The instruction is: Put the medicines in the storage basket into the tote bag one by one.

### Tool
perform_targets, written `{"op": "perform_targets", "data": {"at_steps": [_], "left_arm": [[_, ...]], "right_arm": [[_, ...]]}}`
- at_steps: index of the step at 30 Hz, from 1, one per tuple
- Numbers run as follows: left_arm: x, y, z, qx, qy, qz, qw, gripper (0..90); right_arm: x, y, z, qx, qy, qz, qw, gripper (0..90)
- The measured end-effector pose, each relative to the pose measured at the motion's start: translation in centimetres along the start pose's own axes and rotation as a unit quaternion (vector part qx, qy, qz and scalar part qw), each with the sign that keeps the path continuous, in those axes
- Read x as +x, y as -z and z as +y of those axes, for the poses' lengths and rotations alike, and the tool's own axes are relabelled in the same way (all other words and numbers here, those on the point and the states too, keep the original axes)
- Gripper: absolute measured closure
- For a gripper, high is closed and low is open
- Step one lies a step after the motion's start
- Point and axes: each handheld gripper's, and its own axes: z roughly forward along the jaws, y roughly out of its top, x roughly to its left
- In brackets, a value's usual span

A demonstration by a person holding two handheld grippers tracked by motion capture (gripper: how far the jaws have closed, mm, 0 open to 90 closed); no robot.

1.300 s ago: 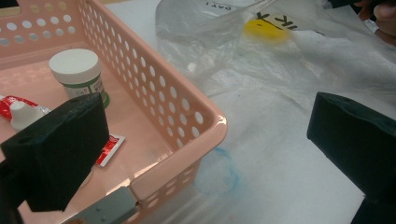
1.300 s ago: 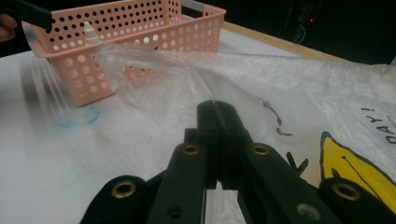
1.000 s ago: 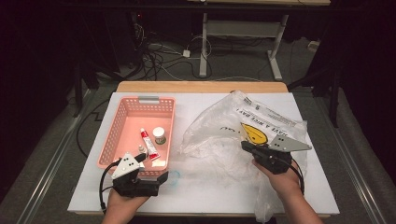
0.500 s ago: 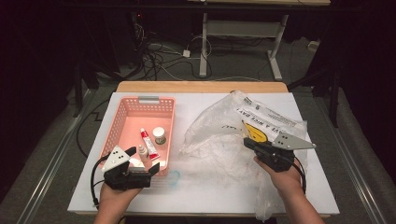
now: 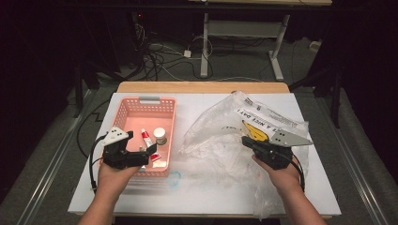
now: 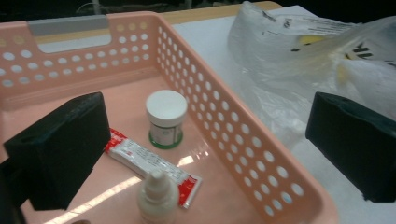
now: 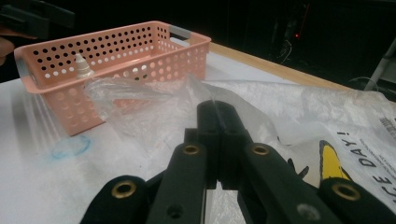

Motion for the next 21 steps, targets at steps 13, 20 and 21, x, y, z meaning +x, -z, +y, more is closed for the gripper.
{"op": "perform_targets", "data": {"at_steps": [13, 20, 21], "left_arm": [[4.4, -3.3, 2.8, 0.079, 0.048, 0.025, 0.9954, 47.7], [6.5, -5.8, 2.8, 0.158, 0.074, 0.045, 0.9836, 87.8], [6.7, -6.2, 2.8, 0.171, 0.079, 0.049, 0.9810, 87.9]], "right_arm": [[0.0, 0.3, -0.6, -0.009, 0.000, 0.008, 0.9999, 90.0], [-0.2, 0.6, -0.6, -0.013, -0.001, 0.006, 0.9999, 90.0], [-0.2, 0.6, -0.6, -0.014, 0.000, 0.006, 0.9999, 90.0]]}}
